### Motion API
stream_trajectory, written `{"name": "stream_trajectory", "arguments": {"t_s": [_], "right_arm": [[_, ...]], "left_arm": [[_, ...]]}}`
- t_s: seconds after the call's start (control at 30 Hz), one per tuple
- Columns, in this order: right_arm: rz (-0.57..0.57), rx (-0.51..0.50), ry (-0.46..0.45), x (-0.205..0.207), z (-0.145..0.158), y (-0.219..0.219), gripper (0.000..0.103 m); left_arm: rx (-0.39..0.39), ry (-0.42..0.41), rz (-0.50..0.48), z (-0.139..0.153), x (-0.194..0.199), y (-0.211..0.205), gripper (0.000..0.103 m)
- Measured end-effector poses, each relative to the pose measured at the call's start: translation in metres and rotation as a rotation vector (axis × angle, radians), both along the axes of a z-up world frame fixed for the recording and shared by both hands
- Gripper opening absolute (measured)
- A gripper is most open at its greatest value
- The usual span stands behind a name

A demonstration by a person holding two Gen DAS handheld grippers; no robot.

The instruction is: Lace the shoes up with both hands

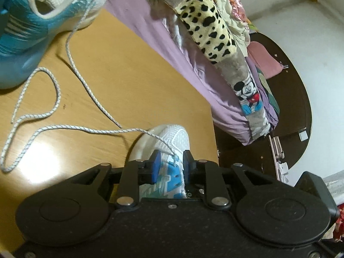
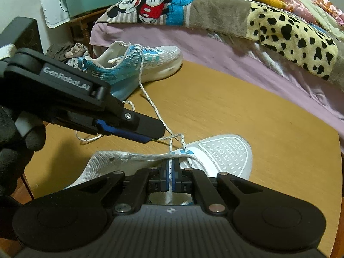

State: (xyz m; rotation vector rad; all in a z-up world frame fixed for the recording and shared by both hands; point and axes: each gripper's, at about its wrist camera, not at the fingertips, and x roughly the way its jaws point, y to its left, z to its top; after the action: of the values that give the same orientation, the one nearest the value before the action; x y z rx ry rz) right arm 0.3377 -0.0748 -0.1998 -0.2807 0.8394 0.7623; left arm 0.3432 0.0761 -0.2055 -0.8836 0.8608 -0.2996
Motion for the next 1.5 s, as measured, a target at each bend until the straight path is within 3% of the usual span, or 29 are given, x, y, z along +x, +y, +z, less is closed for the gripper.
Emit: {"name": "stream_trajectory", "arguments": {"t_s": [0.43, 0.5, 0.57, 0.73, 0.93, 1.5], "right_arm": [[0.008, 0.009, -0.026, -0.002, 0.000, 0.000, 0.005], [0.010, 0.009, -0.032, -0.002, -0.001, 0.000, 0.005], [0.012, 0.008, -0.037, -0.003, -0.001, 0.000, 0.005], [0.015, 0.013, -0.045, -0.005, 0.000, -0.002, 0.005], [-0.006, 0.019, -0.058, -0.008, 0.005, -0.010, 0.030], [-0.051, 0.008, -0.083, -0.021, 0.015, -0.038, 0.040]], "left_arm": [[0.016, 0.009, 0.021, -0.010, 0.002, -0.011, 0.016], [0.015, 0.006, 0.023, -0.010, 0.002, -0.012, 0.013], [0.021, 0.003, 0.027, -0.010, 0.002, -0.012, 0.002], [0.045, -0.013, 0.028, -0.007, 0.001, -0.014, 0.000], [0.073, -0.030, 0.030, -0.002, -0.001, -0.014, 0.000], [0.117, -0.056, 0.092, 0.010, -0.007, 0.005, 0.000]]}}
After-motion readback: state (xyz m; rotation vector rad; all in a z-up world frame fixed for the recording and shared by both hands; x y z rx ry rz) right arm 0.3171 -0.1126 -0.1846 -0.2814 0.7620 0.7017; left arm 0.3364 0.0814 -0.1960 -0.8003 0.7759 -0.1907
